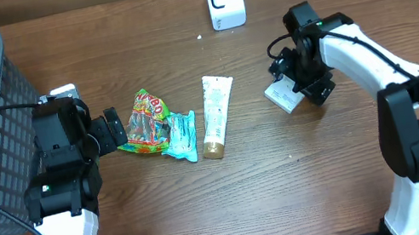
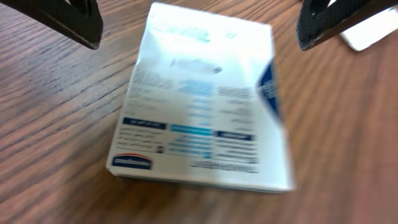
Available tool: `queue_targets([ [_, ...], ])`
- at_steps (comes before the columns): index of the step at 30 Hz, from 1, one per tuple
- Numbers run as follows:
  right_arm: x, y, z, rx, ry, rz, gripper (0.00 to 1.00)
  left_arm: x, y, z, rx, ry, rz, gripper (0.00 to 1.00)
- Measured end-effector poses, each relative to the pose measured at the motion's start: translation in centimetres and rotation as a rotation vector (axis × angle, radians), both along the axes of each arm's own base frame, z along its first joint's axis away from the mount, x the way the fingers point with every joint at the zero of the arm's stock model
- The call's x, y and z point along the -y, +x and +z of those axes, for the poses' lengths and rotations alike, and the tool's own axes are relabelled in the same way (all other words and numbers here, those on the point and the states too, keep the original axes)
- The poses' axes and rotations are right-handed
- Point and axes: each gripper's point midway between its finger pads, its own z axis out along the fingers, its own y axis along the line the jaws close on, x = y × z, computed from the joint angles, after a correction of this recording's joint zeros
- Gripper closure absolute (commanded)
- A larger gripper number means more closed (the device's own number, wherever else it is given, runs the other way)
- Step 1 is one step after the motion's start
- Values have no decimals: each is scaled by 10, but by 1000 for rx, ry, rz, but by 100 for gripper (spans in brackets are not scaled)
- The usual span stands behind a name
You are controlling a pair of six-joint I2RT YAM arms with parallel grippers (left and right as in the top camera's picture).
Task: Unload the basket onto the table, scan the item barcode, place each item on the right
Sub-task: 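Lift the Hansaplast box with the right gripper and turn it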
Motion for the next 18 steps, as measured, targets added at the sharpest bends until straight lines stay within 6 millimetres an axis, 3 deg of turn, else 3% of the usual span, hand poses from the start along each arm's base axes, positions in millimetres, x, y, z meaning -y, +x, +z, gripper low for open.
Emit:
queue_targets([
  [4,-5,4,5,33,-1,0,0,0,0,0,0,0,0,0],
  [13,-18,-16,-16,-11,-48,-21,0,0,0,0,0,0,0,0],
  [18,-15,-11,-20,6,-67,-38,3,0,0,0,0,0,0,0],
])
